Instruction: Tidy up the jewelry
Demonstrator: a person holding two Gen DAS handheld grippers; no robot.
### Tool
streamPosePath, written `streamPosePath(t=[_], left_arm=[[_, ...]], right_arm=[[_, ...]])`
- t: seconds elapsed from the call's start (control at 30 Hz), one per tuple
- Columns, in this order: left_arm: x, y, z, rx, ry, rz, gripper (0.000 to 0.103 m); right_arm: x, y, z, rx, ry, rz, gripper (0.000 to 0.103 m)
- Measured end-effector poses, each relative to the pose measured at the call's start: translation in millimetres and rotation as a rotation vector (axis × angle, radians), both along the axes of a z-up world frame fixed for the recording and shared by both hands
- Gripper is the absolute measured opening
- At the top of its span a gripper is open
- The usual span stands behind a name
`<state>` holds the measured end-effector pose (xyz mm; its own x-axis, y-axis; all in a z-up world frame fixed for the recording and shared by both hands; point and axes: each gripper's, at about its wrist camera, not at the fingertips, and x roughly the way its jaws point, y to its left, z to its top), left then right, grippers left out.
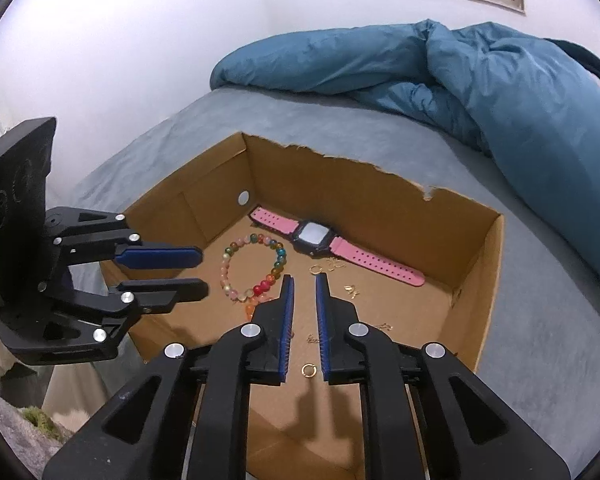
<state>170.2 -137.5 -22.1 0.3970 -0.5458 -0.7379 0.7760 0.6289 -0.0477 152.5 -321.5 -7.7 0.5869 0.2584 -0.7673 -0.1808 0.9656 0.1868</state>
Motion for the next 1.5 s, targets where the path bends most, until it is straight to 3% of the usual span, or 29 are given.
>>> streamPosePath(t=[0.27,0.53,0.7,0.93,1.07,1.5], left_arm=[[-14,35,33,-0.057,-0.060,0.078,0.024],[-21,94,54,-0.083,-0.117,0.262,0.052],[-3,112,36,-0.079,0.012,0.361,0.060],[20,108,7,-0.083,0.196,0.411,0.062],[28,100,-6,-0.066,0.268,0.444,0.062],[10,88,0,0.004,0.245,0.486,0.063]], right_arm=[[-24,-19,28,0.006,-0.068,-0.096,0.018],[-61,-38,43,0.003,-0.091,-0.232,0.030],[-77,-45,23,0.012,-0.017,-0.332,0.031],[-82,-63,-9,0.173,0.110,-0.445,0.031],[-77,-66,-22,0.204,0.180,-0.466,0.022],[-79,-61,-15,0.173,0.209,-0.439,0.021]])
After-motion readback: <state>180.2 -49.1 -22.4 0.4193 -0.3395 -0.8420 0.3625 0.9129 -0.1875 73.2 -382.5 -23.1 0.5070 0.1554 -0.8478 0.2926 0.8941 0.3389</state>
